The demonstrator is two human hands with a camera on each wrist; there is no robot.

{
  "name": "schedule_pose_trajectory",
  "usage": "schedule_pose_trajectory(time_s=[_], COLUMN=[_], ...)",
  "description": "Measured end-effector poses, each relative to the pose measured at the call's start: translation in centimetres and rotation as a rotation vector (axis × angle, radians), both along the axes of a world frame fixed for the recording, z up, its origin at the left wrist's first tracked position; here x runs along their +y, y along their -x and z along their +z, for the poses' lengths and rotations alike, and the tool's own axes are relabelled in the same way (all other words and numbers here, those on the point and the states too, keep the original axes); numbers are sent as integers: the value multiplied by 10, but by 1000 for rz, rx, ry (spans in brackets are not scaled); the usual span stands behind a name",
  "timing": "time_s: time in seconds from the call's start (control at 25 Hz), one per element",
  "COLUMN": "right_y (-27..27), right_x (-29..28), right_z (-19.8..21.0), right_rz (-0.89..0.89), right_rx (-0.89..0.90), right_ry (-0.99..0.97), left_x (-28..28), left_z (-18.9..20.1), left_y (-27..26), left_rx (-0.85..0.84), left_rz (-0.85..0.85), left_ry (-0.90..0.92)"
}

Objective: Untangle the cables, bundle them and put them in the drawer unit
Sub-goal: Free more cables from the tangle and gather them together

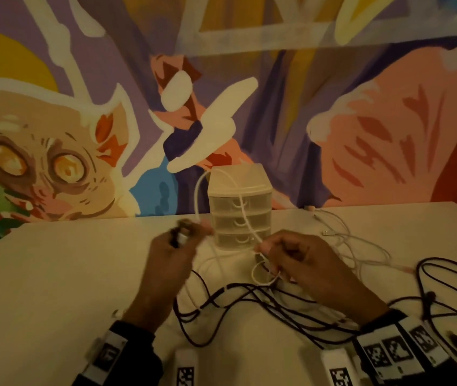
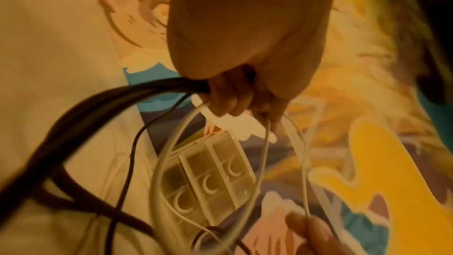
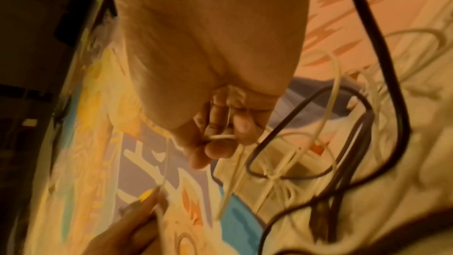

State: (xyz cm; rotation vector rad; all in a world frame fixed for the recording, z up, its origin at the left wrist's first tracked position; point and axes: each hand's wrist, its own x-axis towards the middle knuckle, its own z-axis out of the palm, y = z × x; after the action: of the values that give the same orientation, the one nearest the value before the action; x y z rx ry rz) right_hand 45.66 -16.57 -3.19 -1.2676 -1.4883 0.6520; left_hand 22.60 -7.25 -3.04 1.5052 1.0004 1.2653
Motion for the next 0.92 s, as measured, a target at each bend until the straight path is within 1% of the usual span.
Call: schedule_pose_trajectory(time_s=[0.04, 0.08, 0.12, 0.24, 0.32, 0.4, 0.48, 0.52, 0.56, 0.64, 0.68, 0.76, 0.8, 0.84, 0.88, 0.92], right_y=[7, 12, 15, 17, 15, 13, 15, 18, 21, 21, 16, -6, -20, -33, -41, -45], right_x=[-3, -5, -5, -2, -1, 1, 2, 1, 1, -1, -1, 2, 3, 3, 2, 3], right_z=[-1, -2, -3, -8, -10, -13, -15, -16, -17, -14, -12, -11, -10, -9, -8, -7], right_rz=[46, 65, 66, 40, -11, -30, -11, 7, 30, 67, 55, -60, -140, -204, -241, -249], right_rx=[-68, -121, -156, -163, -139, -112, -77, -71, -75, -101, -151, -258, -284, -295, -303, -301], right_ry=[24, 28, 29, 71, 84, 96, 119, 131, 139, 147, 139, 94, 76, 77, 83, 77], left_x=[-7, -13, -16, -19, -22, -26, -27, -26, -26, -22, -17, -1, 7, 13, 17, 19], left_z=[0, 2, 3, 4, 5, 8, 10, 9, 8, 4, 1, 1, 3, 4, 2, -1], left_y=[-8, -12, -14, -13, -12, -13, -12, -11, -11, -11, -9, 1, 9, 16, 20, 21], left_rx=[111, 185, 217, 221, 201, 142, 171, 220, 260, 246, 177, -61, -181, -260, -272, -222], left_rz=[-54, -87, -104, -160, -190, -270, -369, -387, -376, -282, -188, 14, 81, 112, 123, 139], left_ry=[-49, -100, -138, -206, -170, -99, -120, -176, -239, -317, -310, -196, -134, -98, -88, -92])
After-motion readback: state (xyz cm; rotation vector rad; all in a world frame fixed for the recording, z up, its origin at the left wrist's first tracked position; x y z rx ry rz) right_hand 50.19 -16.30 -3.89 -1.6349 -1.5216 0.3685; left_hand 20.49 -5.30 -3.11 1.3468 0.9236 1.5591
